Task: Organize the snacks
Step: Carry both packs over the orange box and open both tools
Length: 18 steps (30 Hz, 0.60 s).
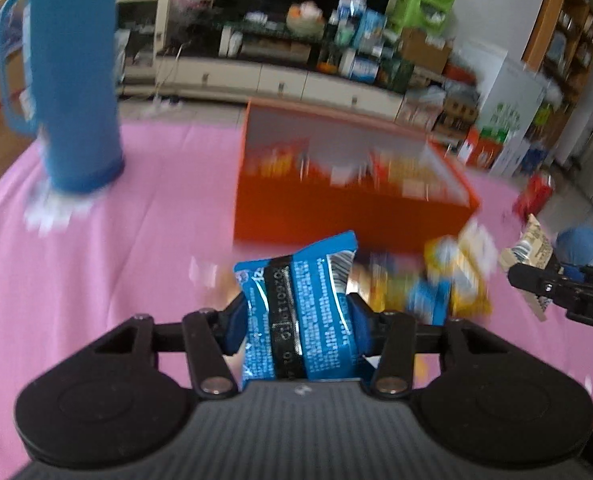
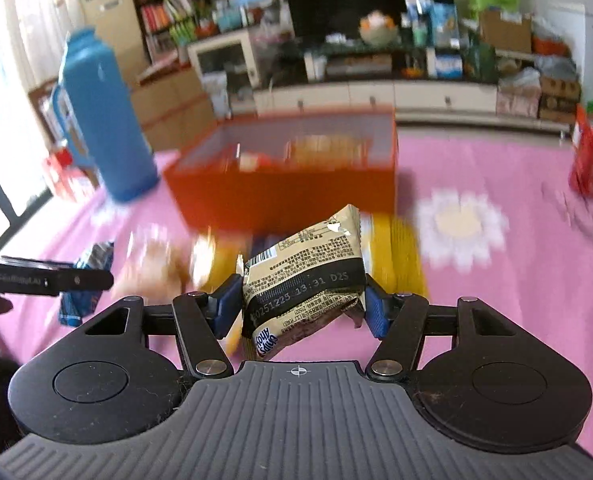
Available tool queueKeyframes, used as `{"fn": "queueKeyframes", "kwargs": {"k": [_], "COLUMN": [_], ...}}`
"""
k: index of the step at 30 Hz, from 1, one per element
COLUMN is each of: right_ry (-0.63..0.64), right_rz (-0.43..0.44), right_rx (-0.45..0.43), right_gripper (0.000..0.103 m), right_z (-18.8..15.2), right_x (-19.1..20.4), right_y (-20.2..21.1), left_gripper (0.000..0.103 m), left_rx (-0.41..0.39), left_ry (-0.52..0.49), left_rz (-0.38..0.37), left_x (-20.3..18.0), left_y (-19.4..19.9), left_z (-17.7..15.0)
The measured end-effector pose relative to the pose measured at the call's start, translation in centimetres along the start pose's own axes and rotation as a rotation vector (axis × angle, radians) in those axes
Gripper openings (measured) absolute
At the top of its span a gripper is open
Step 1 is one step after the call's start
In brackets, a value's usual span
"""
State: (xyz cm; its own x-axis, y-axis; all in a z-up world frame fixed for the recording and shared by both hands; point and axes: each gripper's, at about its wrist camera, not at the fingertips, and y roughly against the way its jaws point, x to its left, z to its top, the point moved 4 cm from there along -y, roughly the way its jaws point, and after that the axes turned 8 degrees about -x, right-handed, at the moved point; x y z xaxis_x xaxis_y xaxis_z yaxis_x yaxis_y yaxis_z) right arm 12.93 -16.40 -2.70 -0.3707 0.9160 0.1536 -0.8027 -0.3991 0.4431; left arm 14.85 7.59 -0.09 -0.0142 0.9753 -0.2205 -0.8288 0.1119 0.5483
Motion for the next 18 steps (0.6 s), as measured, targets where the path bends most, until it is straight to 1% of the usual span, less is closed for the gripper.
{"fn": "queueKeyframes", "kwargs": {"k": [2, 4, 8, 11, 14, 15, 16, 17, 18], "right_ry": [0.025, 0.04, 0.058, 0.067, 0.067, 0.071, 0.072, 0.07, 0.066], "right_rz": [-0.004, -0.008, -0.014, -0.012, -0.001, 0.009, 0.018, 0.025, 0.011], "right_rx": [-0.042, -0.064, -0.061, -0.035, 0.028, 0.063, 0.084, 0.106, 0.136], "right_gripper": [0.046, 0.046, 0.046, 0.046, 0.046, 0.047, 0.05, 0.048, 0.051], "right_z": [3.0, 5.6, 9.8, 12.0, 12.8, 12.8, 12.6, 12.4, 12.1], "right_x": [-0.4, -0.8, -1.7, -2.2, -2.4, -2.3, -2.2, -2.0, -2.0], "right_y": [-2.0, -4.7, -11.6, -17.0, -21.9, -23.6, -24.8, -25.8, -26.7], "left_gripper": [0.049, 0.049, 0.049, 0.049, 0.049, 0.045, 0.047, 0.05, 0.066], "left_rx": [-0.039, -0.067, -0.087, -0.071, -0.015, 0.001, 0.012, 0.02, 0.012], "left_ry": [-0.01, -0.011, -0.009, -0.034, -0.053, -0.057, -0.049, -0.044, -0.034], "left_rz": [-0.001, 0.002, -0.017, -0.017, -0.009, -0.014, 0.0, 0.011, 0.014], "left_x": [-0.1, -0.2, -1.1, -2.3, -2.9, -2.9, -2.7, -2.4, -2.0], "left_y": [-1.8, -4.1, -9.9, -14.5, -19.1, -20.2, -20.6, -20.9, -20.6], "left_z": [3.0, 5.9, 10.7, 12.5, 12.6, 12.3, 12.1, 12.0, 12.2]}}
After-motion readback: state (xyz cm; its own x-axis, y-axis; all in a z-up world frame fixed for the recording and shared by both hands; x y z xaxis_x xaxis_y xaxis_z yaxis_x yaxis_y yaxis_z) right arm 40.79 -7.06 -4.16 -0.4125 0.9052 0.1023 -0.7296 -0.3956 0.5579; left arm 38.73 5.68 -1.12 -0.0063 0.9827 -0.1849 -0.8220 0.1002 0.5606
